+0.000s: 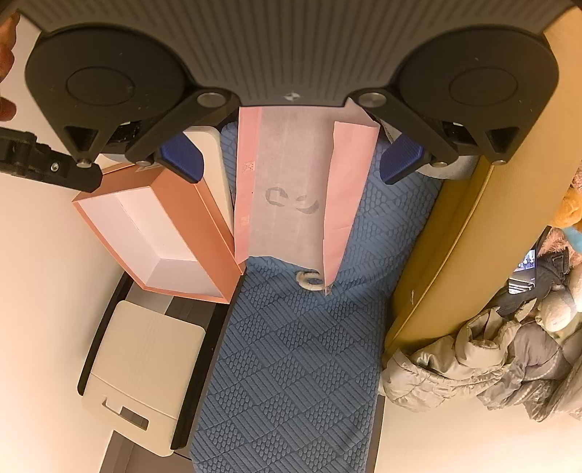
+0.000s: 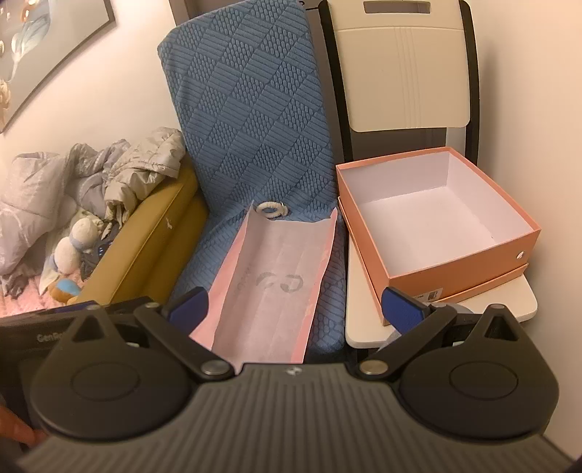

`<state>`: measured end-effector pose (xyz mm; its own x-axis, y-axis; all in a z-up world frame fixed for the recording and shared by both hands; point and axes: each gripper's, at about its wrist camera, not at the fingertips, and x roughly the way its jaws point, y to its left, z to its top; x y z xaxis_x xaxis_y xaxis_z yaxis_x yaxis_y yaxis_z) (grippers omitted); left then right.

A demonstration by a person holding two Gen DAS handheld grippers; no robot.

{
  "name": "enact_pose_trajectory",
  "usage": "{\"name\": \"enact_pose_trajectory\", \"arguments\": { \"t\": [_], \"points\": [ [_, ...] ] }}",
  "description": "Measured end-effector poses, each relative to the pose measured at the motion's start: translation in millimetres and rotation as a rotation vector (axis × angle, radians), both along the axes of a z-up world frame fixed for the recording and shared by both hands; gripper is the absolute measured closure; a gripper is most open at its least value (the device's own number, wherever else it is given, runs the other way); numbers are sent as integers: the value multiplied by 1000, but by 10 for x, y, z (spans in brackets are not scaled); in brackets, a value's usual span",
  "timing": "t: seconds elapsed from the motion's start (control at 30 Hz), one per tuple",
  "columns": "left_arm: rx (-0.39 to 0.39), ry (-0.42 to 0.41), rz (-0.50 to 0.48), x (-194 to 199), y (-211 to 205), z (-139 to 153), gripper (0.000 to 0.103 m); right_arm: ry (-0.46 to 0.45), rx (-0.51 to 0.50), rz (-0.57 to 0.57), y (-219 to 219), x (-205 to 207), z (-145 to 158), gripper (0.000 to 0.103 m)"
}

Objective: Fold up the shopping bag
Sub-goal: 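Move both grippers, open, toward the edge of the pink paper bag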

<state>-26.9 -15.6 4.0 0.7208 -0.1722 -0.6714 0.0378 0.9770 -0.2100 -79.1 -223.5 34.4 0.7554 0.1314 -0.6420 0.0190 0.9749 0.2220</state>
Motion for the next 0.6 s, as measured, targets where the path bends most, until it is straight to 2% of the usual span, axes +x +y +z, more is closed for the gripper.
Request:
{"name": "enact_pose_trajectory", "arguments": {
  "t": [0.27,0.6],
  "points": [
    [-1,-1,-7,-40,-28,-12,0,22,19,-14,-46,-46,-42,0],
    [7,3,-24,-33,-81,-39,0,5,33,-2,-72,-67,-33,0]
  ]
}}
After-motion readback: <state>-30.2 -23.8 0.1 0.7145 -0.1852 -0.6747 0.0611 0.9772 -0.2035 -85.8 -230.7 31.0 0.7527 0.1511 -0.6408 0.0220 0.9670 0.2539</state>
